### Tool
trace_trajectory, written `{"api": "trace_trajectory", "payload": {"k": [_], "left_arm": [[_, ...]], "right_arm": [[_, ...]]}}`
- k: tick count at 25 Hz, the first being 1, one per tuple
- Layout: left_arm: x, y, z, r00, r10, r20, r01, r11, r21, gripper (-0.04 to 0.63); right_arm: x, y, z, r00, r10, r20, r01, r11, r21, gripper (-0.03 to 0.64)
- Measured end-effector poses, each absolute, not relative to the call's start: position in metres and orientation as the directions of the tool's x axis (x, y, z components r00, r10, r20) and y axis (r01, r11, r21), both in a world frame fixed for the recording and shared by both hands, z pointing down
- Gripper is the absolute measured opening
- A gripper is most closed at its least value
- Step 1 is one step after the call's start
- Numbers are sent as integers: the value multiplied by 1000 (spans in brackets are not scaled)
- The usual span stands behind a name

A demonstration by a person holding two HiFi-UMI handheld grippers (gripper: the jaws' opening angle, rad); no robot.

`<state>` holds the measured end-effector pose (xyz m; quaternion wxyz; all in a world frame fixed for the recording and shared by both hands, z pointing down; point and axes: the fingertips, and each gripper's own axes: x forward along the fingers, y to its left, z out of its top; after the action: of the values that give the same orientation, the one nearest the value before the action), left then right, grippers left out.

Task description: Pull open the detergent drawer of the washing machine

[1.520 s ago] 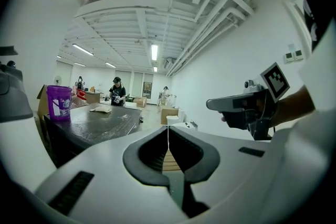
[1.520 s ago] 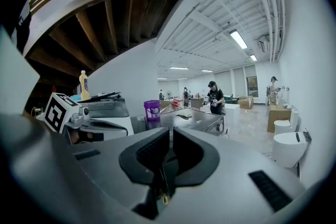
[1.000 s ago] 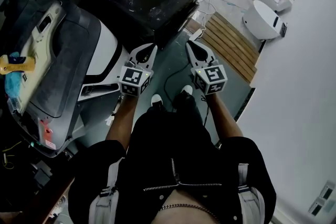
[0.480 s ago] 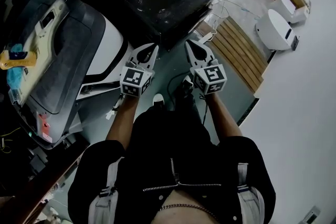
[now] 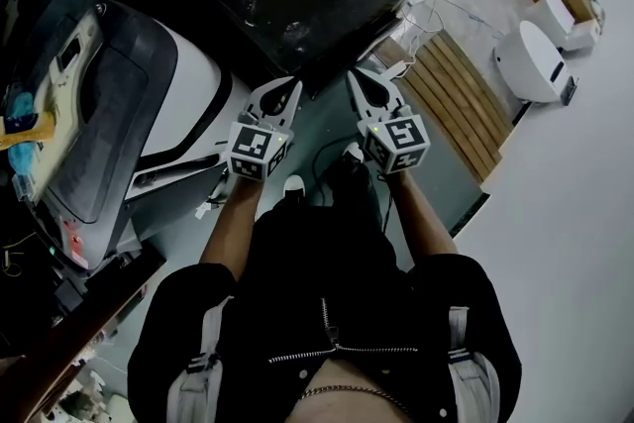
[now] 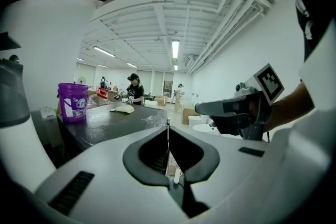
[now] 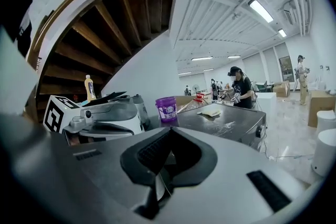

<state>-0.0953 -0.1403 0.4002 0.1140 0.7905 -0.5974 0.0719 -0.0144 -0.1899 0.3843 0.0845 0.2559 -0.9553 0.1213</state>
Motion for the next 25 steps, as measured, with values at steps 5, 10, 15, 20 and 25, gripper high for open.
{"api": "trace_trajectory", "payload": {"k": [5, 10, 15, 20, 25], "left_arm": [[-78, -168, 418, 266, -922, 281, -964, -249, 96, 21], [-64, -189, 431, 245, -921, 304, -969, -225, 101, 21], [-59, -201, 445, 222, -918, 329, -974, -194, 115, 21], [-54, -211, 459, 228, -905, 358, -973, -198, 121, 21], [-53, -209, 483, 243, -879, 410, -970, -216, 112, 21]], "right_arm": [[-7, -219, 401, -872, -433, 229, -480, 848, -226, -5], [-1, -239, 419, -891, -379, 250, -440, 855, -275, -5], [4, -258, 435, -900, -349, 262, -420, 853, -308, -5], [2, -263, 462, -904, -315, 287, -407, 839, -361, -5], [-2, -258, 502, -905, -295, 307, -412, 791, -452, -5]]}}
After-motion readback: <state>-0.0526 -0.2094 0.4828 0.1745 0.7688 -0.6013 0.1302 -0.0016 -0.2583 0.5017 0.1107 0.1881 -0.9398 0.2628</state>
